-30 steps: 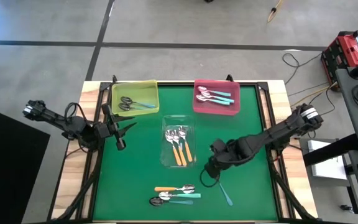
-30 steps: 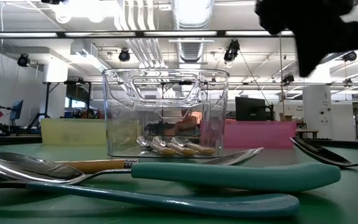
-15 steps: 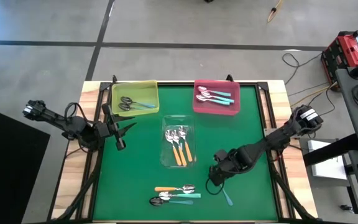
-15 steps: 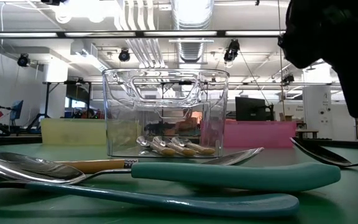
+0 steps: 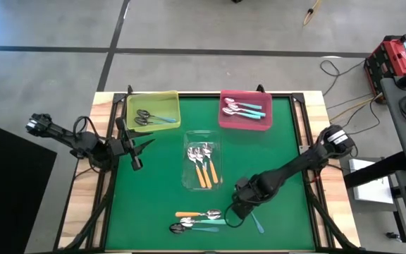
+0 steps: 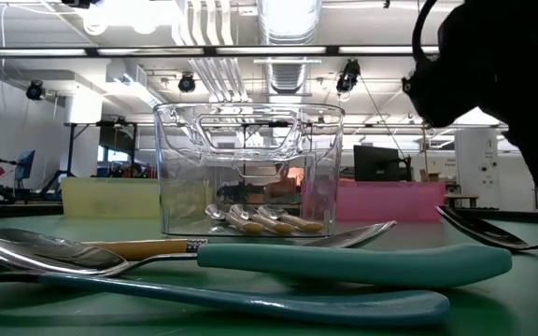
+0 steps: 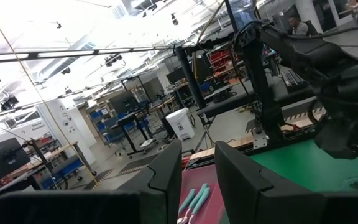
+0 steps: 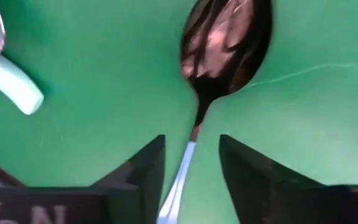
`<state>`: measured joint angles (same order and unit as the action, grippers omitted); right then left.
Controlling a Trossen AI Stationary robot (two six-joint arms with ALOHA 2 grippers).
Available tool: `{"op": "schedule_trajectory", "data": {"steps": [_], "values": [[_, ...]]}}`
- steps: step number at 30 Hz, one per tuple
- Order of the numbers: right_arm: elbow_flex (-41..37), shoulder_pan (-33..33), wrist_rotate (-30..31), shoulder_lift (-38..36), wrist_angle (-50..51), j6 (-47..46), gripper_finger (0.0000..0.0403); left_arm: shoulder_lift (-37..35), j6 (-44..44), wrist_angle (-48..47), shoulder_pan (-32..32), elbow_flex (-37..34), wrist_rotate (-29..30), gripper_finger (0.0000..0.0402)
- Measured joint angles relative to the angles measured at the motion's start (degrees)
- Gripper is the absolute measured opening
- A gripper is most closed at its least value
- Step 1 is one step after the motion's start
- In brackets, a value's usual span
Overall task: Sort silverware by color (type)
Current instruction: Put the right blue spoon into the yellow bin
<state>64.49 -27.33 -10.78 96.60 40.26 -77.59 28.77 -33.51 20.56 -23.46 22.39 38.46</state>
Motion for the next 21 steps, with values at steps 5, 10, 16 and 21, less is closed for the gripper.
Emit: {"op": "schedule_trajectory", "data": {"steps": [5, 10, 16, 21], "values": [[0.48, 0.24, -2.83, 2.85, 0.05, 1.56, 0.0198, 0.0, 0.01, 0.0, 0.0, 0.0, 0.0, 0.0078], [-0.35, 0.24, -2.83, 3.1, -0.18, 1.8, 0.0204, 0.0, 0.01, 0.0, 0.0, 0.0, 0.0, 0.0078], [-0.8, 0.23, -1.39, 3.08, -0.45, 1.77, 0.0177, 0.0, 0.01, 0.0, 0.0, 0.0, 0.01, 0.0078], [-1.28, 0.22, -0.08, 3.06, -0.37, 1.1, 0.0148, 0.0, 0.01, 0.0, 0.0, 0.0, 0.0, 0.0078]]}}
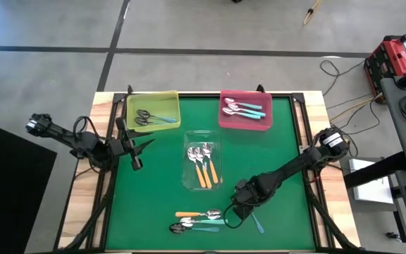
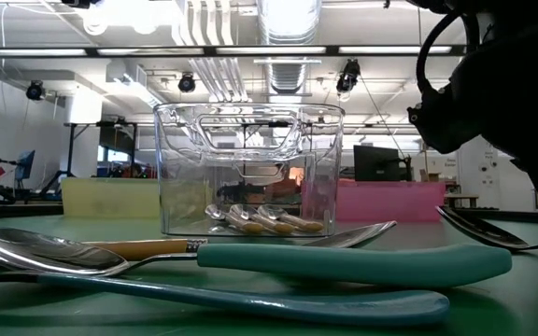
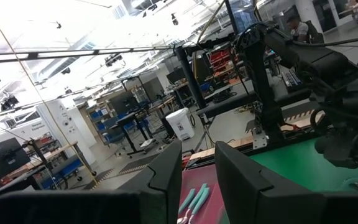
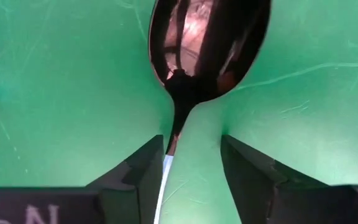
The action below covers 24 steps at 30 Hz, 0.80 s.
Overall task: Sort silverware by color (type)
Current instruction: Put the right blue spoon into the yellow bin
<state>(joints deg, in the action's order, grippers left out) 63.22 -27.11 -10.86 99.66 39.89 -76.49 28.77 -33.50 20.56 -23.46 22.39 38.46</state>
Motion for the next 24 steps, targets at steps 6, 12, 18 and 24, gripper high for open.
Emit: {"op": "schedule_trajectory", "data": {"steps": [6, 12, 18, 24], "values": [[-0.08, 0.0, 0.16, 1.2, -0.35, 0.6, 0.0109, 0.0, 0.0, 0.0, 0.0, 0.0, 0.0, 0.0078], [-0.06, 0.14, -1.01, 2.5, -0.32, 0.66, 0.0064, 0.01, 0.0, -0.01, 0.0, 0.0, 0.0, 0.0078], [-0.06, 0.76, -1.77, 2.62, -0.43, 0.84, 0.002, 0.0, -0.02, 0.0, 0.0, 0.0, 0.01, 0.0078], [0.0, 1.65, -3.18, 2.62, -0.47, 1.09, 0.0011, 0.0, -0.02, 0.0, 0.0, 0.0, 0.0, 0.0078]]}}
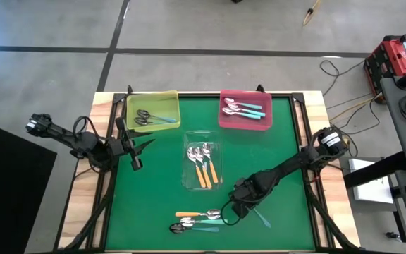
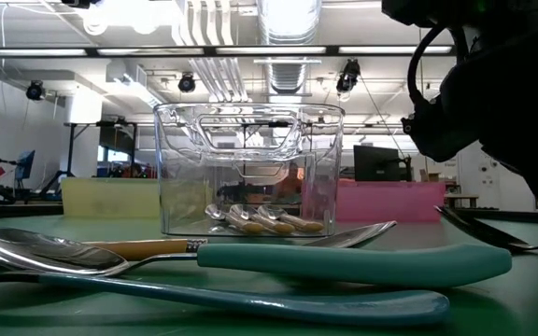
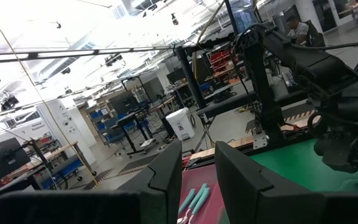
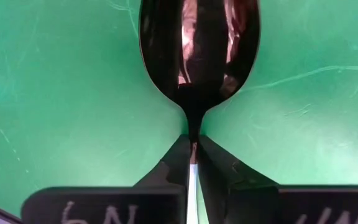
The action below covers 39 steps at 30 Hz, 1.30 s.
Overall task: Sort silverware by color (type)
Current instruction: Put the right blue spoon into the yellow bin
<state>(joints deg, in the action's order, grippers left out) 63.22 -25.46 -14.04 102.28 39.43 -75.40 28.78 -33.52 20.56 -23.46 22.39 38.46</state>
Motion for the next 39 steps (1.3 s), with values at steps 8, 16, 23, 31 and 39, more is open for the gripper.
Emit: {"op": "schedule_trajectory", "data": {"steps": [8, 16, 23, 31, 39], "values": [[-0.24, 0.62, -0.13, -3.07, 2.16, 2.89, 0.001, 0.01, 0.0, 0.0, 0.0, 0.0, 0.0, 0.0078], [1.95, 0.6, -0.19, -10.94, 8.87, 4.5, 0.001, 0.0, 0.0, 0.0, 0.0, 0.0, 0.0, 0.0078], [3.3, 0.62, 10.86, -18.18, 10.9, 7.26, 0.0009, 0.02, 0.0, 0.15, 0.0, 0.0, 0.0, 0.0078], [5.55, 1.33, 24.12, -24.09, 10.87, 12.49, 0.0009, 0.02, 0.0, 0.95, 0.0, 0.0, 0.0, 0.0078], [11.41, 7.65, 26.18, -23.38, 7.59, 25.73, 0.0009, 0.0, 0.0, 1.28, 0.0, 0.0, 0.0, 0.0078]]}}
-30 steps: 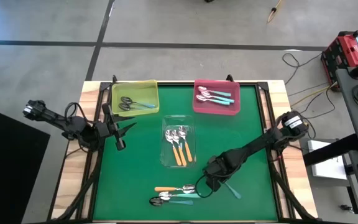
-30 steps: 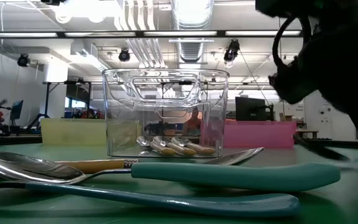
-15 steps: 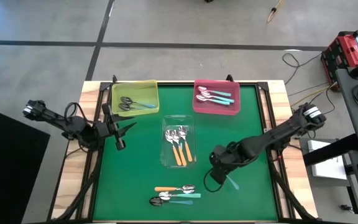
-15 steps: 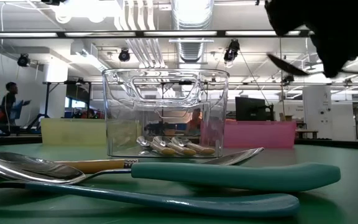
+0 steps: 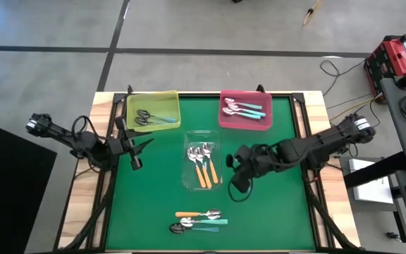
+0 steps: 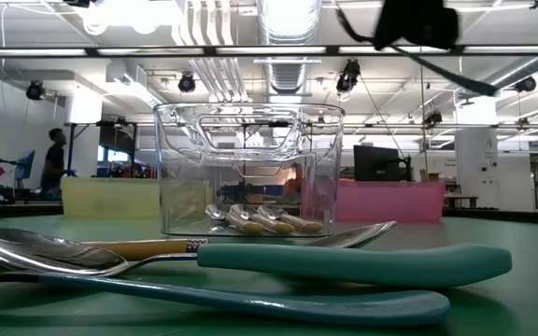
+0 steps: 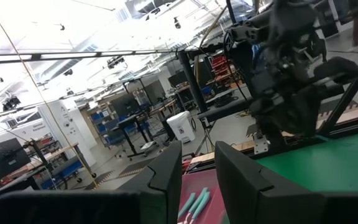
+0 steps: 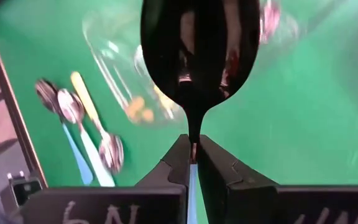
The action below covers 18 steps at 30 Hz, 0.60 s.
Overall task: Sort silverware by color (type)
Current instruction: Put the right blue spoon into the yellow bin
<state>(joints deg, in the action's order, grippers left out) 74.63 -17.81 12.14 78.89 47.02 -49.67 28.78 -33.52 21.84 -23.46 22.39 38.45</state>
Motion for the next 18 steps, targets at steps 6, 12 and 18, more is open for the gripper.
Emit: {"op": "schedule_trajectory", "data": {"steps": [6, 12, 18], "values": [[5.24, 5.98, -1.27, 2.06, -1.69, 11.08, 0.0009, 0.01, 0.0, 0.11, 0.0, 0.0, 0.0, 0.0078], [10.46, 11.38, -3.58, 5.86, -3.83, 22.05, 0.0009, 0.0, 0.15, 0.86, 0.0, 0.0, -0.02, 0.0078], [14.39, 14.69, -3.92, 10.28, -12.35, 33.39, 0.0009, -0.06, 0.17, 1.47, 0.0, 0.0, -0.02, 0.0078]]}}
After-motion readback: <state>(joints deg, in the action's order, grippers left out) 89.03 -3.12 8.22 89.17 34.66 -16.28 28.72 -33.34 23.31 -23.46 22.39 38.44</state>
